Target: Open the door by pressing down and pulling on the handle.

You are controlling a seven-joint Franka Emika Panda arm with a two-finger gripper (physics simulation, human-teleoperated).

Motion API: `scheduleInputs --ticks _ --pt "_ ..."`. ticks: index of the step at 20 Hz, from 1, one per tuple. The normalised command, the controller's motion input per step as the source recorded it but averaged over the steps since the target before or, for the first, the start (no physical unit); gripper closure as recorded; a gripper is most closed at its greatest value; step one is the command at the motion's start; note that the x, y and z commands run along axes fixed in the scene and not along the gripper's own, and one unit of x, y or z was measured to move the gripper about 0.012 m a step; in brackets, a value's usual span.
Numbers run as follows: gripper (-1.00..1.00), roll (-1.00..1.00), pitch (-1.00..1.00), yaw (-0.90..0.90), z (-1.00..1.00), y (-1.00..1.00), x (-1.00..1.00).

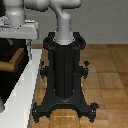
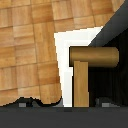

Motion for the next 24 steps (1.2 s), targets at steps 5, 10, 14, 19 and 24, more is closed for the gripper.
scheduleInputs --ticks 5,10,14,19,24 --pt "-1.00 0.00 0.00 0.00 -0.50 -0.50 0.00" --pt "-1.00 0.00 0.00 0.00 -0.80 -0.40 0.00" --pt "-1.00 0.00 0.00 0.00 -0.25 -0.50 0.00" --pt "1.00 0.00 0.00 0.00 0.00 0.00 0.00" --pt "1.00 0.00 0.00 0.00 0.00 0.00 0.00"
